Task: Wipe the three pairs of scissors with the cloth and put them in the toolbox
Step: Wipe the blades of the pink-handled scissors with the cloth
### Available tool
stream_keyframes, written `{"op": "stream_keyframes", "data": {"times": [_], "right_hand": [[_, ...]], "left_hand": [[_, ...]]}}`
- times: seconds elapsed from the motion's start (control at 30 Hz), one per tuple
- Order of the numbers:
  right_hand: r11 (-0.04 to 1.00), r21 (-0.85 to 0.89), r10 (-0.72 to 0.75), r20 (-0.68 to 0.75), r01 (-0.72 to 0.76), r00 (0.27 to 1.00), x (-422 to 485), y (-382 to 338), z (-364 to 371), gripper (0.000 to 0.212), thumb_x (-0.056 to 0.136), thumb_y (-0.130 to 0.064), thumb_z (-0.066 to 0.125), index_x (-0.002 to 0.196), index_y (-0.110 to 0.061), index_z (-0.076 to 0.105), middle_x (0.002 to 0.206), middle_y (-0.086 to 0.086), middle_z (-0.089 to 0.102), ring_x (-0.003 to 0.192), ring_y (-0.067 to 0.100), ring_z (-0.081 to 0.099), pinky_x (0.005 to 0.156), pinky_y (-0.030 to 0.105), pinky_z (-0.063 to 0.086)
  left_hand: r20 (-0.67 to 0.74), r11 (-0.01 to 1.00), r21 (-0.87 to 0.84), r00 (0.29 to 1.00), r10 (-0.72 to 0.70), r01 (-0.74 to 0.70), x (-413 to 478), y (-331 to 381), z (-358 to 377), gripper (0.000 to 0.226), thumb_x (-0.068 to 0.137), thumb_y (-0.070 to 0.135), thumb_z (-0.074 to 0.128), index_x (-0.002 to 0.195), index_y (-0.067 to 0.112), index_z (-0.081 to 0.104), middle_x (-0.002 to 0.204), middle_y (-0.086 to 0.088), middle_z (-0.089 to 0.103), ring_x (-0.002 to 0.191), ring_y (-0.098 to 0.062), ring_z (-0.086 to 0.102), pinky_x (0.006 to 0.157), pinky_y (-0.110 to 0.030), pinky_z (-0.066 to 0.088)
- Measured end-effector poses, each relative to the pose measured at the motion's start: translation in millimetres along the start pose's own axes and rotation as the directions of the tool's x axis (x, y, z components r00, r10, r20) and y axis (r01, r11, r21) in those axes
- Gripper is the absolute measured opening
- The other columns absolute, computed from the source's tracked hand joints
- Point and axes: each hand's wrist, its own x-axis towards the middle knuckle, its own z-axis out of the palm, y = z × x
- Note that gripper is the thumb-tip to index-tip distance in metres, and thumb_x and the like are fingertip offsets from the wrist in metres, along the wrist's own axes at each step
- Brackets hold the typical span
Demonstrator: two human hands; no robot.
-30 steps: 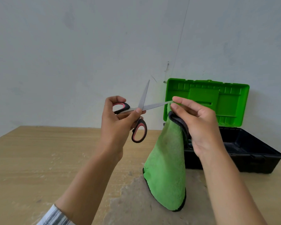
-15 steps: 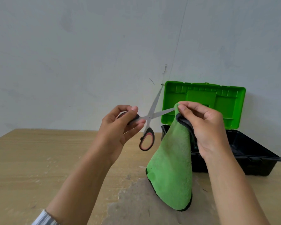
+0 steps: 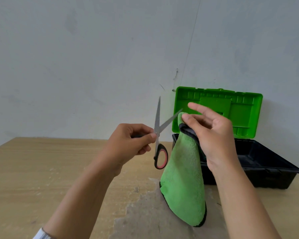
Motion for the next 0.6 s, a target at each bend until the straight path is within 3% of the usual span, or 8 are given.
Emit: {"op": "stream_keyframes", "data": {"times": [0.13,0.23,0.33,0.47,0.6], "right_hand": [[0.957,-0.189,-0.227,-0.015,0.220,0.974,-3.8,-5.3,6.0,0.014,0.082,-0.020,0.082,0.096,-0.023,0.079,0.085,-0.009,0.078,0.084,0.007,0.074,0.082,0.031,0.060],[0.850,-0.323,-0.418,0.064,0.415,0.906,-11.5,-8.4,16.6,0.008,0.083,-0.018,0.082,0.091,-0.019,0.081,0.086,-0.014,0.077,0.082,0.001,0.073,0.076,0.020,0.059],[0.744,-0.385,-0.547,0.119,0.546,0.829,-18.5,-4.9,27.6,0.008,0.083,-0.015,0.081,0.091,-0.015,0.081,0.086,-0.008,0.076,0.080,0.002,0.071,0.073,0.016,0.055],[0.636,-0.476,-0.601,0.187,0.607,0.777,-21.1,5.7,35.6,0.006,0.084,-0.014,0.080,0.089,-0.014,0.081,0.087,-0.005,0.076,0.080,0.009,0.069,0.072,0.025,0.055],[0.634,-0.506,-0.578,0.192,0.584,0.793,-20.7,6.2,35.1,0.006,0.084,-0.014,0.079,0.090,-0.016,0.080,0.086,-0.006,0.075,0.078,0.009,0.069,0.069,0.031,0.055]], "left_hand": [[-0.021,0.992,-0.122,0.999,-0.028,0.026,0.8,4.4,-1.3,0.009,0.089,0.008,0.066,0.091,0.002,0.072,0.064,0.002,0.063,0.050,-0.005,0.053,0.060,-0.023,0.052],[-0.017,0.990,-0.141,1.000,-0.014,0.011,0.4,6.3,-1.7,0.010,0.090,0.008,0.066,0.093,0.001,0.072,0.064,0.002,0.063,0.051,-0.006,0.054,0.060,-0.021,0.051],[-0.016,0.995,-0.098,0.999,0.028,-0.029,-2.0,6.6,2.3,0.009,0.089,0.009,0.067,0.092,0.002,0.073,0.065,0.001,0.068,0.053,-0.005,0.057,0.059,-0.021,0.051],[-0.073,0.991,0.052,0.989,0.125,-0.122,-3.2,5.0,9.4,0.011,0.088,0.008,0.067,0.080,0.011,0.075,0.063,0.000,0.070,0.053,-0.007,0.059,0.062,-0.029,0.051],[-0.146,0.983,0.101,0.975,0.168,-0.154,-2.7,1.9,16.3,0.013,0.086,0.010,0.067,0.078,0.016,0.076,0.067,-0.004,0.073,0.053,-0.008,0.062,0.066,-0.036,0.054]]}}
